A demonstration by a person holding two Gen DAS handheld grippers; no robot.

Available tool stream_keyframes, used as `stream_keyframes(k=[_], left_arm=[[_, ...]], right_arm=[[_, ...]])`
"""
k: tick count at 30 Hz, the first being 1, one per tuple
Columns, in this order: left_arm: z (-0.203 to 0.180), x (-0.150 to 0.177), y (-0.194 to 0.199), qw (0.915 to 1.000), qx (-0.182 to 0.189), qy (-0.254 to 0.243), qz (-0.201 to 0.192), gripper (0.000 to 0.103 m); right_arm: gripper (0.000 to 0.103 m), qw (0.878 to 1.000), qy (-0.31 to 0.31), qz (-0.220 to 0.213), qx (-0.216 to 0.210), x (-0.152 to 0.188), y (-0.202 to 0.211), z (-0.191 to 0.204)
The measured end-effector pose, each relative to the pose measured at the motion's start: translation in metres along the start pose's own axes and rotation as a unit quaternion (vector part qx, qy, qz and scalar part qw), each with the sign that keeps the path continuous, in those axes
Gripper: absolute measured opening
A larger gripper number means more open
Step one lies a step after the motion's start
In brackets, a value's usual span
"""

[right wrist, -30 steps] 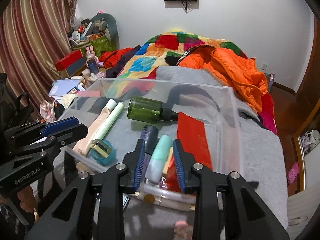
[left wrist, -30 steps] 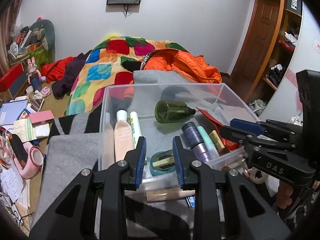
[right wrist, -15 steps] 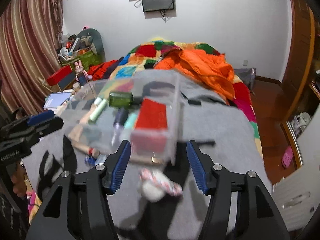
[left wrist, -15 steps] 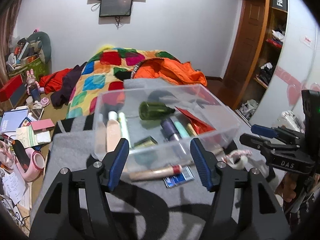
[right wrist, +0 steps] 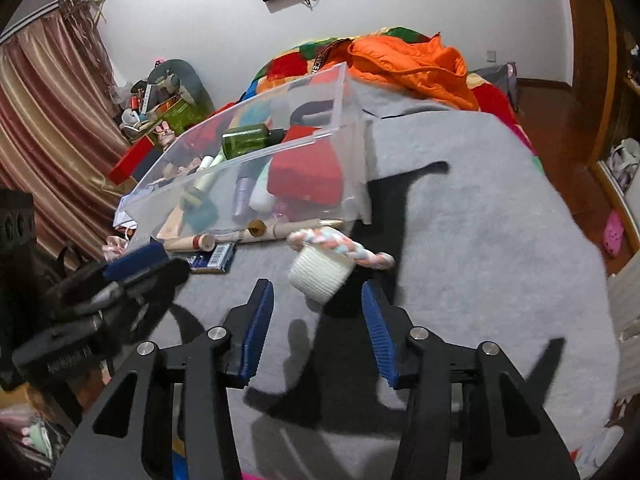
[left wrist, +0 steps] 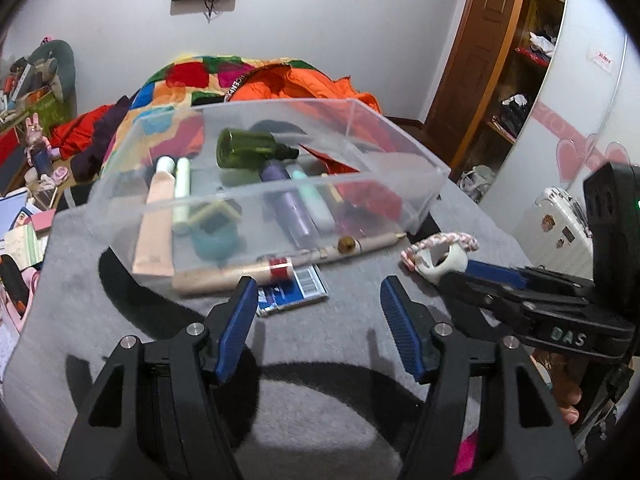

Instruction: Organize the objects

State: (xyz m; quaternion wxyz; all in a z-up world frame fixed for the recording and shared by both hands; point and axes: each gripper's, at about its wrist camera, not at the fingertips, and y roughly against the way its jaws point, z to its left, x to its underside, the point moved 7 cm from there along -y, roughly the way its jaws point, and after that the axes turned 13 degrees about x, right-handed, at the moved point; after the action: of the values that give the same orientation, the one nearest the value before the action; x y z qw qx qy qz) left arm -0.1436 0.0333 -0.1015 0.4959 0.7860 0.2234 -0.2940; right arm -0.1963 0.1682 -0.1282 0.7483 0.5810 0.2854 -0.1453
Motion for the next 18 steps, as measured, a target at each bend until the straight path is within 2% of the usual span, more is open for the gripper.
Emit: stream_keyframes(k=[5, 6, 7, 9, 12, 18], left_arm=[[0.001, 0.004, 0.002, 1.0, -0.005, -0.001, 0.001, 0.063], [0.001, 0.005, 0.002, 1.0, -0.004, 0.0, 0.001, 0.063], [0.002, 0.006, 0.003, 1.0, -0.004, 0.001, 0.001, 0.063], [0.003, 0.007, 0.004, 1.0, -0.003, 0.003, 0.0, 0.063], [0.004, 0.007, 0.003, 1.0, 0.002, 0.008, -0.001, 0.063], [-0.008, 0.01, 0.005, 0.9998, 0.017, -0.01, 0.001, 0.063]], right_arm=[[0.042, 1.0, -0.014, -0.01, 0.016, -0.011, -0.01, 0.006], [0.04, 1.0, -0.017, -0.011, 0.019, -0.012, -0.011, 0.005], [0.029, 1.0, -0.016, -0.011, 0.023, -0.012, -0.013, 0.005], [0.025, 1.0, -0.012, -0.004, 0.016, -0.011, -0.016, 0.005], [0.024, 1.0, -0.002, -0.01, 0.012, -0.007, -0.01, 0.007], [0.024, 0.998, 0.053, -0.031, -0.026, -0.004, 0.014, 0.031]])
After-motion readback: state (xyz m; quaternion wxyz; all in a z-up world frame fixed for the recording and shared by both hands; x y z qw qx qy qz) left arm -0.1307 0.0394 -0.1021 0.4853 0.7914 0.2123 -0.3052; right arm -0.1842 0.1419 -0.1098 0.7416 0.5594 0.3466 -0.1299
